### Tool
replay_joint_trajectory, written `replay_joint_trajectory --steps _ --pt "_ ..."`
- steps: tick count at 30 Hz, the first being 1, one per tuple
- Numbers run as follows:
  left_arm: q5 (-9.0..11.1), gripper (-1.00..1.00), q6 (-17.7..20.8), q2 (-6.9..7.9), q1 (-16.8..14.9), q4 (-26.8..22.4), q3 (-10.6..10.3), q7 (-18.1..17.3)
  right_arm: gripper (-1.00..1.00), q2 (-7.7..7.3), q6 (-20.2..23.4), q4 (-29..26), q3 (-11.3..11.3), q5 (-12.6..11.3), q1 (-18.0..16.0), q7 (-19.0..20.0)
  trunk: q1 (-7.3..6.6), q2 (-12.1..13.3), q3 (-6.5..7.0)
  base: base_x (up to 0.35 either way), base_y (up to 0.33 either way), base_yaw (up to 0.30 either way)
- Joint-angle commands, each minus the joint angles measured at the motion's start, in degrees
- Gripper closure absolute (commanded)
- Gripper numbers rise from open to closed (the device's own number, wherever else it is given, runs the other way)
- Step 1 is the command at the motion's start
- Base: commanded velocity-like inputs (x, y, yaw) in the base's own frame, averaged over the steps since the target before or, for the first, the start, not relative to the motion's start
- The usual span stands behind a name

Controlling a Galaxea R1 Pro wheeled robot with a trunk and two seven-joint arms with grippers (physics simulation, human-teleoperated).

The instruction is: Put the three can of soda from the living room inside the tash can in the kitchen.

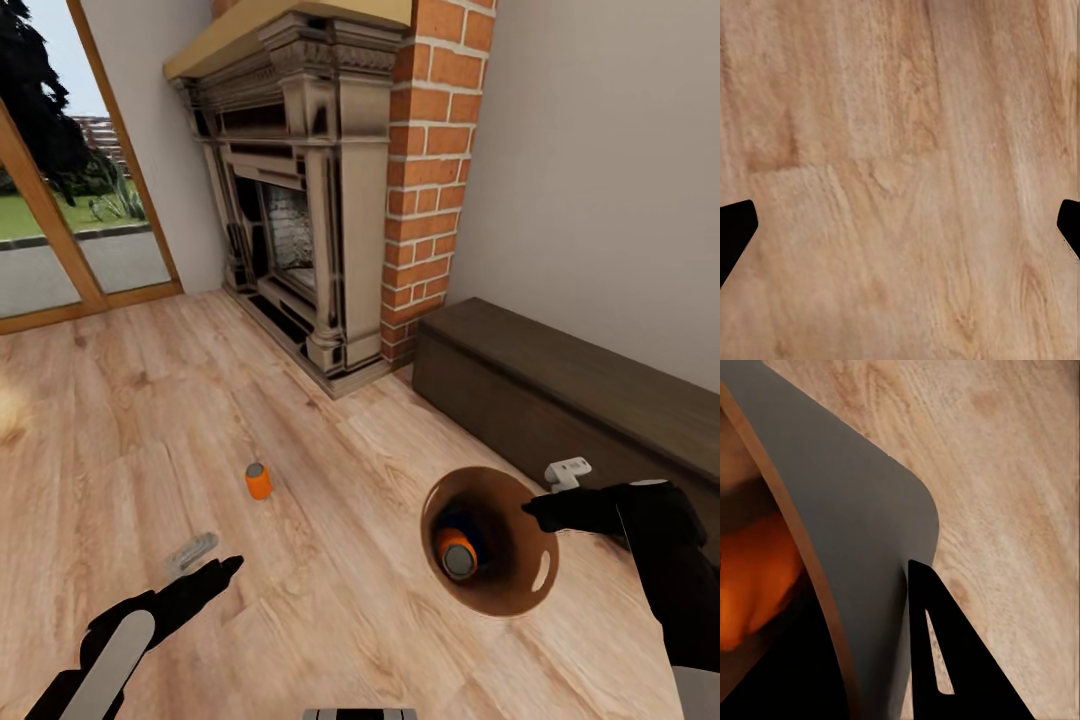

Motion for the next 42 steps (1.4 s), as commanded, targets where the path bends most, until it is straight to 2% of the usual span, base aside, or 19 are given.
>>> replay_joint_trajectory --steps 1,5,10,14,17,24,30,35,42 --pt "0.0 -1.0 0.0 0.02 0.0 0.0 0.0 0.0 1.0 0.02 0.5 0.2 0.1 -1.0 -0.1 0.2 -0.01 0.0 0.01 0.347 0.0 -0.012" --pt "-0.1 -1.0 1.5 0.05 -0.1 -0.1 0.1 0.8 1.0 -0.02 0.5 0.8 0.4 -0.9 -0.2 0.2 -0.01 0.0 0.01 0.347 0.0 -0.005" --pt "0.0 -1.0 4.3 0.47 -1.2 -1.1 0.2 3.2 1.0 -0.1 0.5 6.1 0.6 -0.8 -0.8 0.1 -0.01 0.0 0.01 0.347 0.0 -0.001" --pt "-0.1 -1.0 7.9 0.63 -3.7 -2.1 0.3 6.3 1.0 -0.54 0.5 8.4 0.6 -0.8 -1.8 0.2 -0.01 0.0 0.01 0.347 0.0 0.0" --pt "0.0 -1.0 9.1 0.65 -4.9 -2.3 0.3 7.2 1.0 -0.61 0.5 8.8 0.5 -0.8 -2.0 0.2 -0.01 0.0 0.01 0.347 0.0 0.0" --pt "-0.2 -1.0 10.0 0.72 -6.8 -2.2 0.3 8.3 1.0 -0.64 0.5 8.9 0.6 -1.0 -2.0 0.2 -0.01 0.0 0.01 0.347 0.0 0.0" --pt "-2.1 -1.0 10.0 0.6 -7.0 0.0 0.3 12.2 1.0 -0.62 0.5 8.8 0.6 -1.1 -2.0 0.2 -0.01 0.0 0.01 0.347 0.0 0.0" --pt "-3.3 -1.0 9.8 0.19 -7.8 3.9 0.2 12.2 1.0 -0.62 0.5 8.8 0.6 -1.1 -1.9 0.2 -0.01 0.0 0.01 0.347 0.0 0.0" --pt "-4.2 -1.0 9.5 -0.03 -8.2 6.3 0.1 11.9 1.0 -0.36 0.5 8.8 0.7 -1.1 -1.9 0.2 -0.01 0.0 0.01 0.347 0.0 0.0"
